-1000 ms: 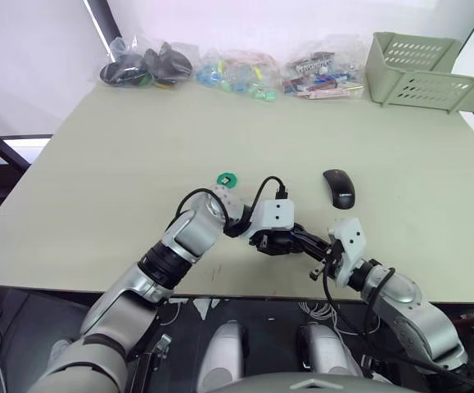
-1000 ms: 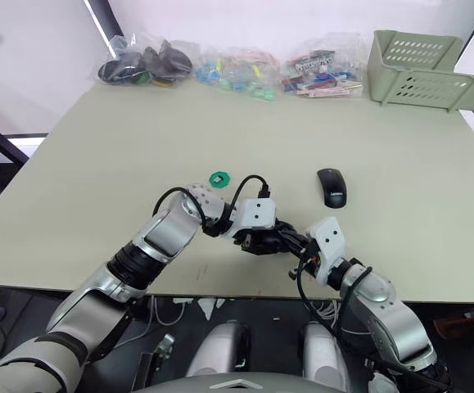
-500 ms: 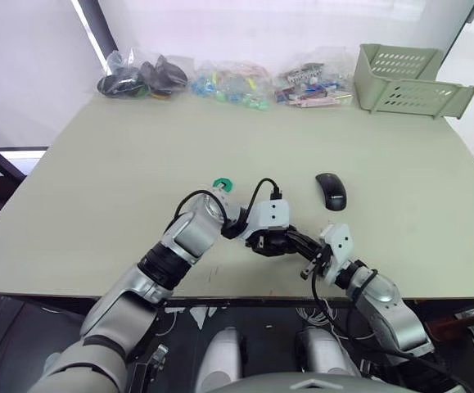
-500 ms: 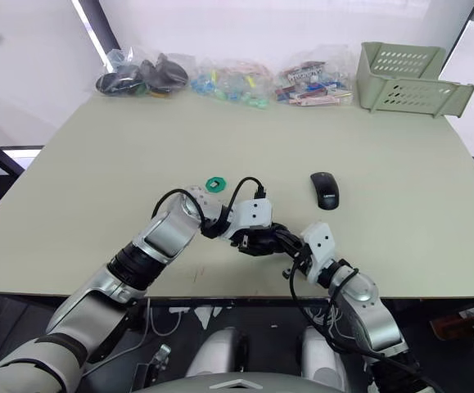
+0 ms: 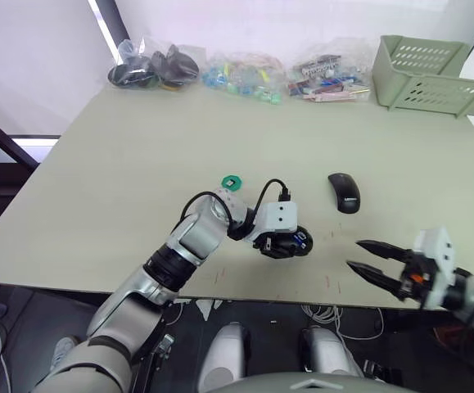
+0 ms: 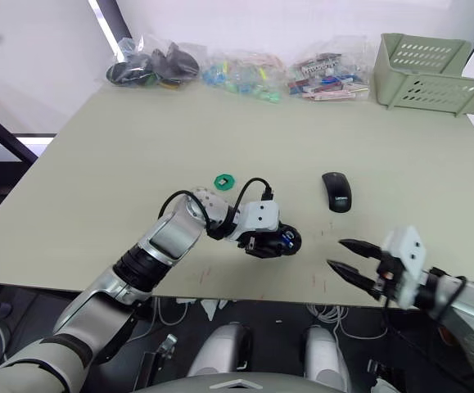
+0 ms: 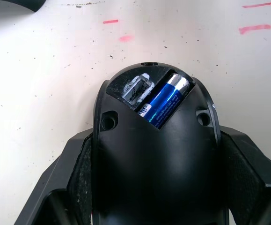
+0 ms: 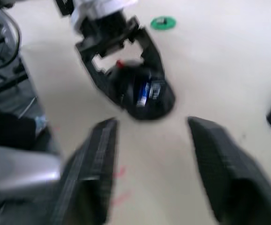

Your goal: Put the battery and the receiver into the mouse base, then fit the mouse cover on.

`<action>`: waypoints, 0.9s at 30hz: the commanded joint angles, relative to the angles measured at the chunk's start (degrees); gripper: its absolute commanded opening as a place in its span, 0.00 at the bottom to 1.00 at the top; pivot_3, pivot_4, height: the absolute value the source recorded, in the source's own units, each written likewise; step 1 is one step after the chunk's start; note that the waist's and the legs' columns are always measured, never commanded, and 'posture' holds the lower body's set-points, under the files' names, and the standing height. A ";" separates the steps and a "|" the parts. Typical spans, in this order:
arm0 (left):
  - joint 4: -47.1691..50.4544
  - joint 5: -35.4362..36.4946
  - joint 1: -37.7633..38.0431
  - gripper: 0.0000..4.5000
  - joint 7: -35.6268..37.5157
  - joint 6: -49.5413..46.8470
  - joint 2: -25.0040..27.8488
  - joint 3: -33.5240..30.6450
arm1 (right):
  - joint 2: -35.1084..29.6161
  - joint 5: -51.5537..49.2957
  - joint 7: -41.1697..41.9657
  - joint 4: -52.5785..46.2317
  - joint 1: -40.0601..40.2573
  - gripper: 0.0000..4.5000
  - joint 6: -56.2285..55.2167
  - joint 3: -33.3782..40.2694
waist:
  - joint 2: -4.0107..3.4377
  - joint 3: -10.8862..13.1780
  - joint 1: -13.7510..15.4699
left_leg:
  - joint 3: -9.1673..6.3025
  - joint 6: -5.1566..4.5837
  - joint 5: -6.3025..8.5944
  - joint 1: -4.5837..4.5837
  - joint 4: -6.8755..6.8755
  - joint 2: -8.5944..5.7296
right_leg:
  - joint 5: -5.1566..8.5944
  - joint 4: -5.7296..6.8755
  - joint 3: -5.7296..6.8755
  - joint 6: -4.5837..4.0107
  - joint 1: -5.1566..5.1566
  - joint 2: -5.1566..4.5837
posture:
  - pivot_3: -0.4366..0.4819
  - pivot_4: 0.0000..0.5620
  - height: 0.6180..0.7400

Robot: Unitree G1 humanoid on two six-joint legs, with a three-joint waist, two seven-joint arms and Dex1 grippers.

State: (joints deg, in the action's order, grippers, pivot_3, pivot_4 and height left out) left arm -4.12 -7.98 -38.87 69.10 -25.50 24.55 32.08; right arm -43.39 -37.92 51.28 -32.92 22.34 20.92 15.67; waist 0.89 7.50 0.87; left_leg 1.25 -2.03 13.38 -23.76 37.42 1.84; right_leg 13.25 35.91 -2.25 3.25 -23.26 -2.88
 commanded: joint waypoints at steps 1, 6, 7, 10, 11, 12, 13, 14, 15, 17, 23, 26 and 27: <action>-3.24 -2.50 1.45 0.66 -1.84 -0.57 0.10 2.42 | -1.36 -2.47 4.61 -1.60 4.25 0.95 -1.34 7.64 | 0.00 0.00 0.00 | -0.02 0.00 0.00 0.04 0.02 0.01 | 0.00 0.01 0.02 0.00 0.04 0.02 | 0.48 0.27 1.00; -3.50 -2.31 1.49 0.66 -2.04 -0.31 0.11 2.24 | -1.14 -2.77 6.29 -2.21 7.04 0.99 -1.21 11.17 | -0.01 0.00 -0.04 | -0.13 0.01 -0.01 0.07 0.05 0.04 | -0.01 0.01 -0.03 0.01 0.08 0.01 | 0.48 0.27 1.00; -3.67 -2.19 1.50 0.66 -2.13 -0.24 0.06 2.07 | -1.05 -2.73 6.43 -2.36 7.41 0.99 -1.12 11.66 | -0.01 0.00 0.01 | -0.12 0.01 -0.01 0.07 0.06 0.04 | -0.01 0.01 -0.05 0.01 0.08 0.00 | 0.48 0.27 1.00; -4.14 -0.28 1.73 0.77 -2.86 -0.70 -1.16 0.10 | -0.91 -2.16 6.65 -2.48 7.91 1.00 -1.06 12.15 | -0.02 0.00 0.06 | -0.14 0.01 -0.01 0.04 0.07 0.03 | -0.01 0.01 -0.05 0.02 0.08 -0.01 | 0.48 0.27 1.00; -4.30 0.14 1.73 0.88 -2.94 -0.81 -1.49 -0.28 | -0.91 -1.95 6.65 -2.38 7.84 1.00 -1.09 12.14 | -0.03 0.01 0.08 | -0.14 0.01 -0.01 0.04 0.07 0.03 | -0.01 0.01 -0.05 0.02 0.08 -0.01 | 0.48 0.27 1.00; -4.36 0.10 1.74 0.95 -2.94 0.03 -1.51 -0.30 | -0.89 -1.88 6.60 -2.30 7.68 1.00 -1.06 12.09 | -0.02 0.02 0.12 | -0.14 0.01 -0.01 0.03 0.07 0.02 | -0.01 0.01 -0.05 0.02 0.08 -0.01 | 0.48 0.27 1.00; -4.14 0.15 1.87 0.99 -3.22 0.75 -1.57 -0.54 | -0.84 -1.90 6.55 -2.28 7.55 1.00 -1.02 12.06 | 0.05 0.06 0.11 | -0.16 0.01 -0.01 0.02 0.07 0.03 | -0.01 0.01 -0.03 0.02 0.08 -0.01 | 0.48 0.27 1.00; -3.44 0.35 2.07 0.99 -3.51 1.64 -1.58 -0.92 | -0.76 -1.89 6.46 -2.31 7.48 1.00 -0.99 12.01 | 0.06 0.07 0.11 | -0.15 0.01 -0.01 0.01 0.07 0.01 | -0.01 0.00 -0.02 0.02 0.07 0.00 | 0.48 0.27 1.00; -2.93 0.51 2.22 0.99 -3.71 2.24 -1.59 -1.21 | -0.70 -1.87 6.40 -2.34 7.45 1.00 -0.97 11.97 | 0.05 0.08 0.11 | -0.15 0.01 0.00 0.00 0.07 0.00 | -0.01 0.00 -0.01 0.02 0.07 0.00 | 0.48 0.27 1.00; -0.59 1.55 2.44 0.99 -3.76 1.91 -1.24 -2.68 | -0.55 -1.78 6.38 -2.57 7.61 1.00 -0.93 11.67 | 0.08 0.11 0.11 | -0.15 0.01 0.00 -0.04 0.06 0.00 | -0.01 -0.01 -0.04 0.01 0.06 -0.02 | 0.48 0.27 1.00; 9.96 8.25 5.54 0.99 -3.45 -0.71 3.67 -11.21 | 1.45 0.18 3.90 -2.58 5.41 1.00 -3.58 11.92 | 0.21 1.06 -0.24 | -0.10 0.02 0.00 -0.13 0.01 0.23 | -0.01 0.00 -0.09 0.00 -0.09 0.07 | 0.48 0.27 1.00; 14.65 11.70 7.69 0.99 -4.62 -3.35 5.26 -15.64 | 2.44 0.24 2.76 -2.76 5.06 1.00 -3.70 12.33 | 0.12 1.14 -0.08 | -0.09 0.02 0.00 -0.24 -0.01 0.25 | -0.02 0.03 -0.08 -0.01 -0.22 0.17 | 0.48 0.27 1.00; 16.62 13.30 9.24 0.99 -4.79 -4.13 6.62 -18.36 | 3.51 -0.23 1.66 -2.58 3.97 1.00 -4.09 12.15 | 0.12 1.14 -0.07 | -0.06 0.02 0.00 -0.26 -0.03 0.24 | -0.02 0.03 -0.08 -0.02 -0.22 0.17 | 0.48 0.27 1.00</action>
State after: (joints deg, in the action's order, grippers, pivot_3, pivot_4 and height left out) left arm 7.26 1.56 -31.18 65.00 -27.99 29.34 19.09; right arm -41.14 -37.17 54.53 -33.95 27.47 18.00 25.91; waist 1.01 8.64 0.79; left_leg 1.19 -2.01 13.37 -24.02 37.39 2.08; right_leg 13.24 35.93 -2.33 3.23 -23.49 -2.71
